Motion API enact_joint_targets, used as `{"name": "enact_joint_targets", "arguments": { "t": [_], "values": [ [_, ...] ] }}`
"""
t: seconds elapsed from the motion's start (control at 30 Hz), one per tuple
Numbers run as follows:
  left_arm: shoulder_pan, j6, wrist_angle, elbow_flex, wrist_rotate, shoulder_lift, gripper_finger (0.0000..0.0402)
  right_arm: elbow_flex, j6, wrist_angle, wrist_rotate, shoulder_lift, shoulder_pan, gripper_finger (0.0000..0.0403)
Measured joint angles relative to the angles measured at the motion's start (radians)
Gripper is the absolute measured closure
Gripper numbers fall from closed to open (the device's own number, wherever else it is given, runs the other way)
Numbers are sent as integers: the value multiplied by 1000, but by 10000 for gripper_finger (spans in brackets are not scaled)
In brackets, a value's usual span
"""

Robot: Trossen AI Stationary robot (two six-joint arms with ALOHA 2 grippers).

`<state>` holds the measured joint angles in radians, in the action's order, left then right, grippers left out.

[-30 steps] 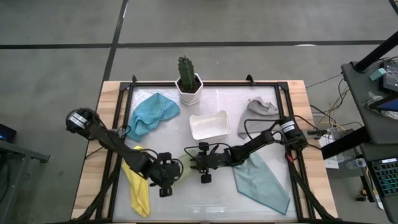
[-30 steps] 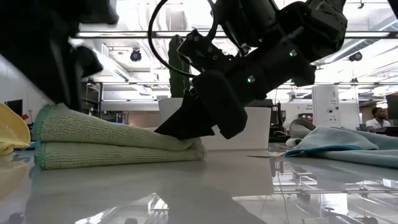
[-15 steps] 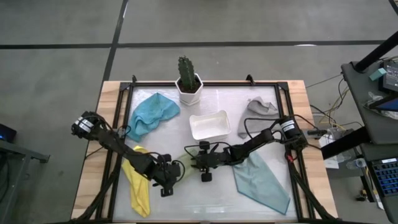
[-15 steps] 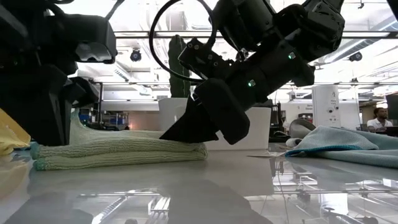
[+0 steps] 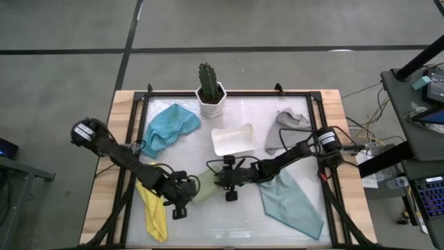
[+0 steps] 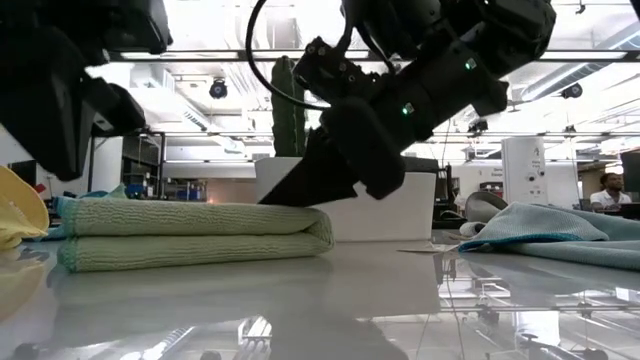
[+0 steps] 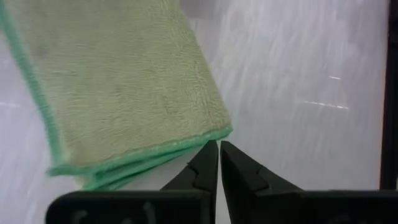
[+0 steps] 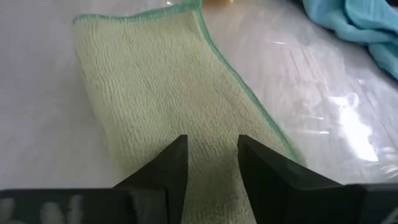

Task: Fold microfiber towels
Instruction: Fold the green towel

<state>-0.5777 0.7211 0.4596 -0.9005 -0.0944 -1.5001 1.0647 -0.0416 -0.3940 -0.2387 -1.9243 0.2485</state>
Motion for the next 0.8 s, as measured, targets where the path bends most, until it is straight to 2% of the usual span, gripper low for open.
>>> {"name": "enact_joint_targets", "arguments": {
  "t": [0.17,0.33,0.4,0.67,0.8],
  "values": [
    [7,0,4,0,-55,43,398,1,4,-1,7,35,2,271],
    [8,4,2,22,-236,54,398,31,-23,-6,3,42,-17,271],
    [9,5,-5,39,-272,48,398,47,-27,-9,0,30,-32,271],
    [8,108,-5,124,-270,19,398,61,-13,-13,-5,-35,-57,271],
    [7,135,-9,140,-231,12,398,60,-12,-16,-10,-44,-57,271]
  ]
}}
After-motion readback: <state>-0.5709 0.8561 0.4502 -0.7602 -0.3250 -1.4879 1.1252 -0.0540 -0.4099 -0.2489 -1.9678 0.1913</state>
